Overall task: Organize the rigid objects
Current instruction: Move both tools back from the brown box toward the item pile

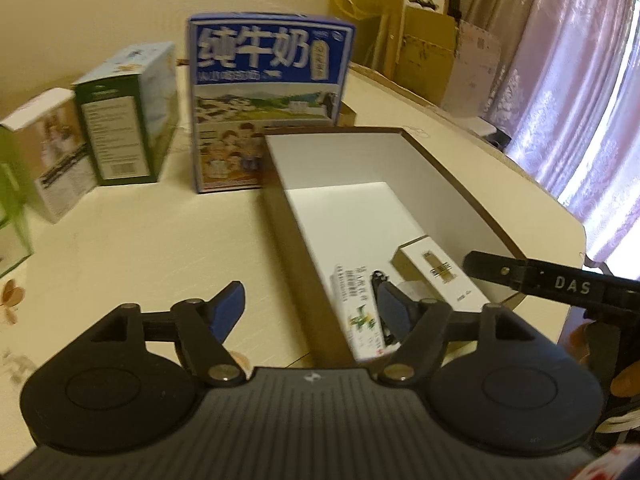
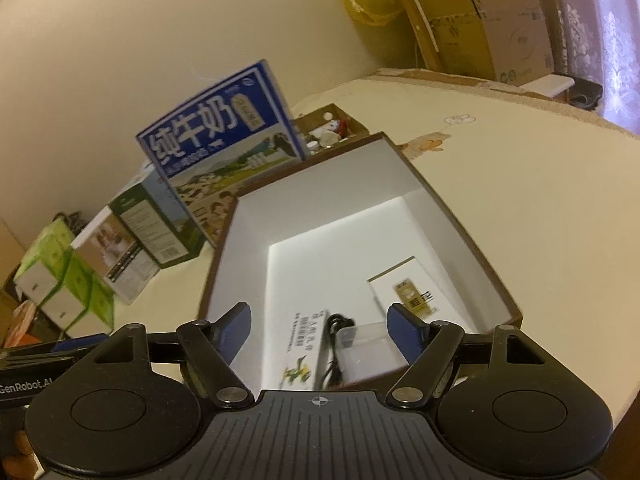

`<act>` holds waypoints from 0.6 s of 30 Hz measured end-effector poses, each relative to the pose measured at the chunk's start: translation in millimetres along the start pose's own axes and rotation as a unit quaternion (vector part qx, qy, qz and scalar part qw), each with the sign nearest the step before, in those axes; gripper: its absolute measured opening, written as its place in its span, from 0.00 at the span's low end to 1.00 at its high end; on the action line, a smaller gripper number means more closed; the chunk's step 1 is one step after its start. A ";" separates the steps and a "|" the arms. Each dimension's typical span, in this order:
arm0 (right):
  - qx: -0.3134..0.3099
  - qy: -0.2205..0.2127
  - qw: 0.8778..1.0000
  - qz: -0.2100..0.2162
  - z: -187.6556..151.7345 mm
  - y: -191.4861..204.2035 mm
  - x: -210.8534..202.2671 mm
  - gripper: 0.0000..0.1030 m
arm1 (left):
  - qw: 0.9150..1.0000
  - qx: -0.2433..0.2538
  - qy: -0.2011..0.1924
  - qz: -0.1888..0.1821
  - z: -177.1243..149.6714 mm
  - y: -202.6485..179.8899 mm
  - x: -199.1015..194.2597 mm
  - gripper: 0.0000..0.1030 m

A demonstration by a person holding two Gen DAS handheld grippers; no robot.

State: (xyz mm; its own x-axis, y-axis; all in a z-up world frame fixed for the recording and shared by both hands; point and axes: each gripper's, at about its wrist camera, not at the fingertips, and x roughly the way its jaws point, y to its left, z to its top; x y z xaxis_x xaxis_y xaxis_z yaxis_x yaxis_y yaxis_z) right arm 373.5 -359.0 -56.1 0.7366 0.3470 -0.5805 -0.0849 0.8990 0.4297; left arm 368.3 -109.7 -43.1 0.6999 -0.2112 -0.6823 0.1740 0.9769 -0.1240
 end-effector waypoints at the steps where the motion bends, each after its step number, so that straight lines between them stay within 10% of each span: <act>1: -0.005 0.000 1.000 0.004 -3.0 5.0 -3.7 0.70 | 1.000 -0.003 -0.003 0.004 -3.7 4.2 -7.0 0.70; 18: -0.079 0.041 0.995 0.053 -62.6 79.9 -24.7 0.70 | 0.997 -0.058 -0.013 0.048 -83.1 71.0 -106.3 0.72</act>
State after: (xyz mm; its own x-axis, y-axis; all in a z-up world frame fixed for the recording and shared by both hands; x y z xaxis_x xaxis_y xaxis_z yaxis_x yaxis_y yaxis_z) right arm 306.6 -279.0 -50.7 0.6613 0.4569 -0.5949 -0.2678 0.8846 0.3817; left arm 248.7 -15.2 -39.2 0.7277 -0.1159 -0.6761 0.0251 0.9895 -0.1426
